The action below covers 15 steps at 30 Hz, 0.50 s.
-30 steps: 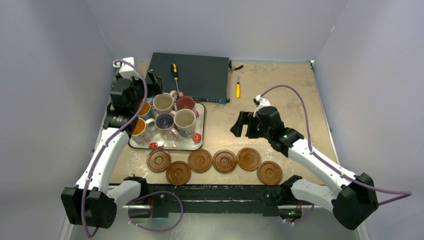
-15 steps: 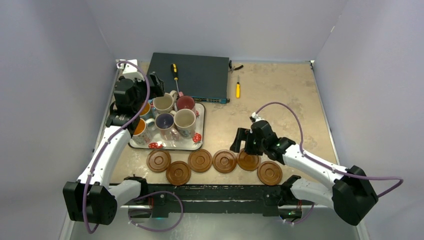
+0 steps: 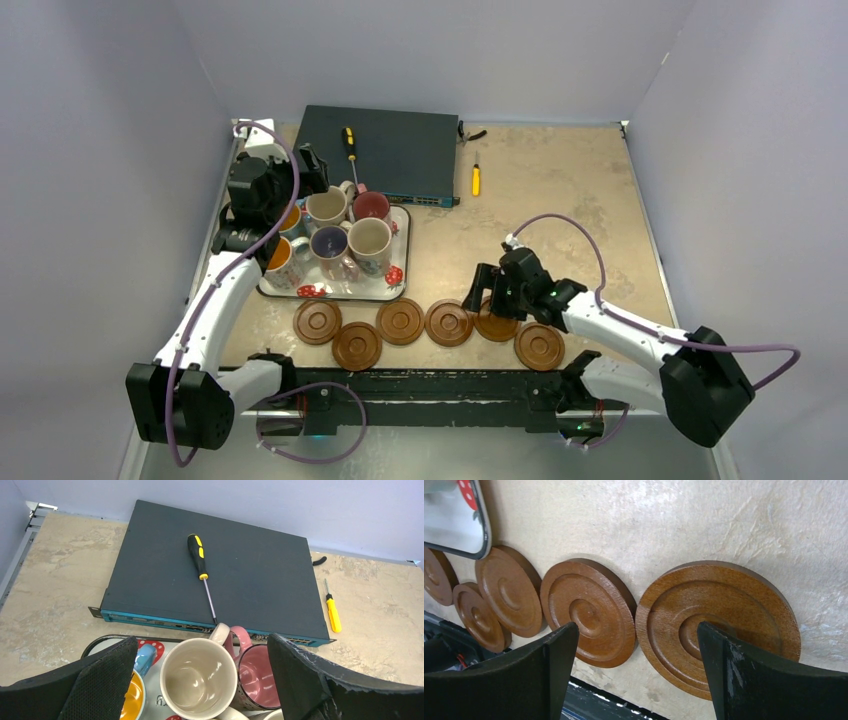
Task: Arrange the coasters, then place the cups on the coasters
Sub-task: Move the coaster to the center of the board.
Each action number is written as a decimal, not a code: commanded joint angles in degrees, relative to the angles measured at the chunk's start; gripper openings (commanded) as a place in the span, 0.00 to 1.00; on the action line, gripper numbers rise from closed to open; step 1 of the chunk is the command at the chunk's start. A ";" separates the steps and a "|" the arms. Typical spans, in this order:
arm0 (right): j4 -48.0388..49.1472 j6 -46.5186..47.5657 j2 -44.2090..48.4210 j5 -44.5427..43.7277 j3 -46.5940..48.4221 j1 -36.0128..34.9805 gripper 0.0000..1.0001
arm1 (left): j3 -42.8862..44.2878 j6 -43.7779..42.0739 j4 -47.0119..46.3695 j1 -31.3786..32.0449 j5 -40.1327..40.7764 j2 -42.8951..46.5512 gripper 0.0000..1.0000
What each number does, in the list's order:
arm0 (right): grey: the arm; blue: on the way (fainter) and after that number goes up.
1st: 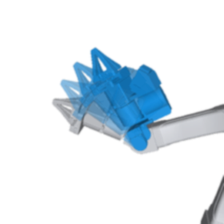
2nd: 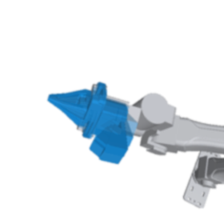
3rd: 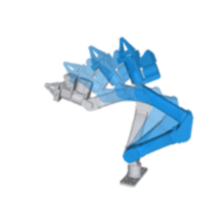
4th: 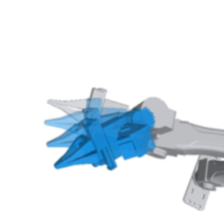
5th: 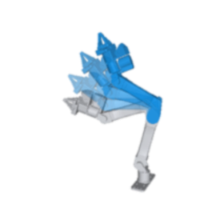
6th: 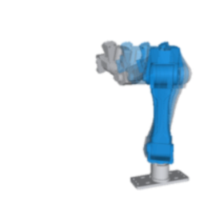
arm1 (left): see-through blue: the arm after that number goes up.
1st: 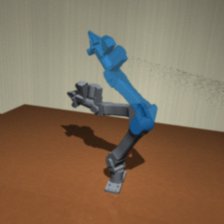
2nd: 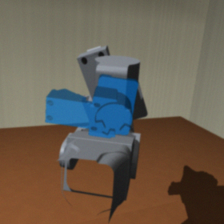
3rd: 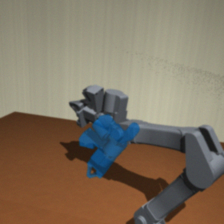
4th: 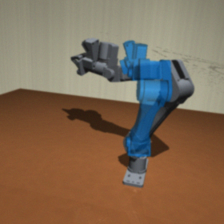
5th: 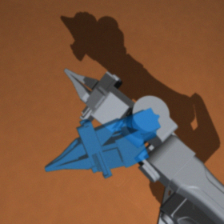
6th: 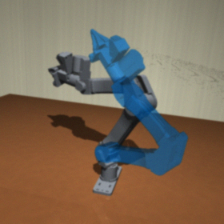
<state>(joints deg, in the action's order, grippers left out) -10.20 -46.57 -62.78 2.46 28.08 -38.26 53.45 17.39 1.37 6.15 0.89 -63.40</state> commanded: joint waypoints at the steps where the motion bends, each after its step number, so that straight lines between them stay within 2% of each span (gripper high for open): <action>1: -0.25 -2.21 -0.41 -1.97 -1.53 -0.41 0.91 | 0.33 1.07 -1.54 0.34 0.68 -0.23 0.96; 9: 4.32 -3.19 -4.77 -7.51 -1.09 -0.37 0.88 | 0.00 0.98 -1.72 0.28 0.78 -0.36 0.96; 15: 6.44 -4.53 -9.22 -10.69 0.50 -0.32 0.79 | -0.02 1.00 -1.80 0.29 0.87 -0.67 0.96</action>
<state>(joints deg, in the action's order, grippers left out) -3.44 -49.60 -68.64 -2.85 28.34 -38.61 53.45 17.47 1.39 6.15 1.13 -63.92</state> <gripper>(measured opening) 0.809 0.956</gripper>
